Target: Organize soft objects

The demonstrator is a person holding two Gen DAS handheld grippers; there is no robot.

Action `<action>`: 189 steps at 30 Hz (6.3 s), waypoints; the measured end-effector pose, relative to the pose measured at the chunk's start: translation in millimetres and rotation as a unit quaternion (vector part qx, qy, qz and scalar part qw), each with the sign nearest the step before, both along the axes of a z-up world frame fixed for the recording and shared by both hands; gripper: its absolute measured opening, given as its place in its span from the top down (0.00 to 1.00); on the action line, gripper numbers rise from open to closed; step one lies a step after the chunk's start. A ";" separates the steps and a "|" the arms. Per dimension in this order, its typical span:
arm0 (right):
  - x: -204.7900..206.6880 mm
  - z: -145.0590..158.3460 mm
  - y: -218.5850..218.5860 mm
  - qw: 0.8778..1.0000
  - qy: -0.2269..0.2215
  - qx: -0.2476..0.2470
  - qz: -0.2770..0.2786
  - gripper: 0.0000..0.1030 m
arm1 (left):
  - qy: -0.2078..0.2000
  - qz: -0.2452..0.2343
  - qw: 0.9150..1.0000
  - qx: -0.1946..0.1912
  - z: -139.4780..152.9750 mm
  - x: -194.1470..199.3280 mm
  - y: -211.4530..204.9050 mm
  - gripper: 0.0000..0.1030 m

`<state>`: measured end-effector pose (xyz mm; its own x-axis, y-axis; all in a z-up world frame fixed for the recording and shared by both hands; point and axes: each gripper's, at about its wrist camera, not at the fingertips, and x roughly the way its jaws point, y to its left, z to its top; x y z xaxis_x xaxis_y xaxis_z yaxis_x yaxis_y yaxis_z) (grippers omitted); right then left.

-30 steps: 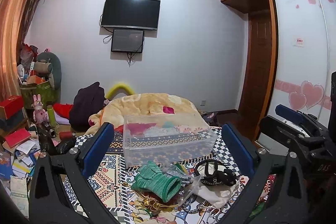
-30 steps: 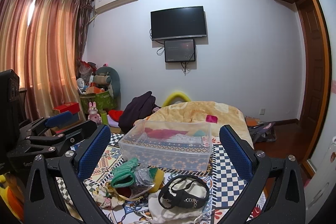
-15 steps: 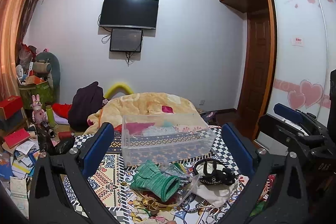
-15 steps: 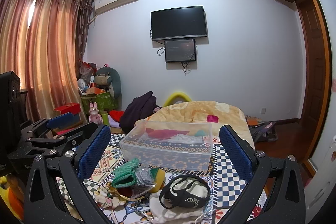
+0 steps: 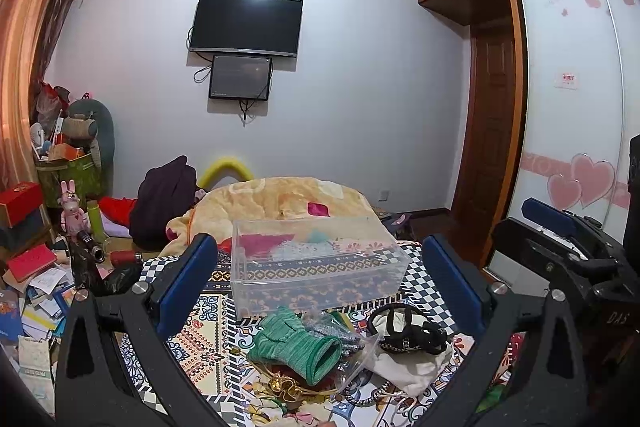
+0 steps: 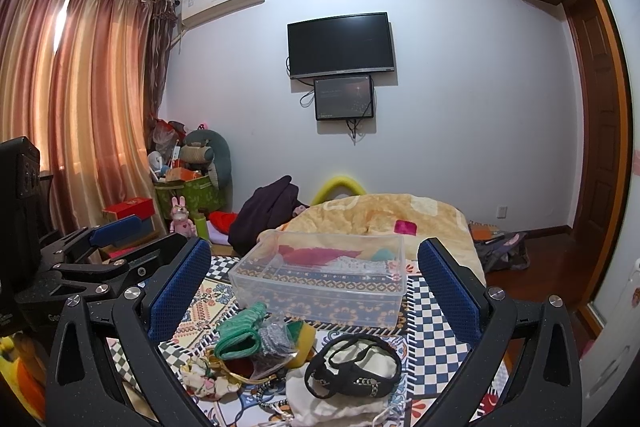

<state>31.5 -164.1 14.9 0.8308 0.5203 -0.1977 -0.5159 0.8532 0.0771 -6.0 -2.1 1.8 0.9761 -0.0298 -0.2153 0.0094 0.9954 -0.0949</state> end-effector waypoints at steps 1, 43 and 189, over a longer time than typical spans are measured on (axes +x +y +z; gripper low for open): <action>-0.1 0.4 0.2 1.000 0.000 0.000 0.000 0.00 | 0.000 0.000 1.000 -0.001 0.3 -0.1 0.3 0.00; 55.5 -114.8 -10.8 0.972 0.231 -0.048 0.022 0.29 | 0.197 -0.054 0.978 -0.033 -129.5 66.9 21.5 0.47; 40.0 -124.2 -23.4 0.961 0.267 -0.068 0.029 0.75 | 0.231 -0.099 0.968 -0.005 -147.6 101.0 0.4 0.59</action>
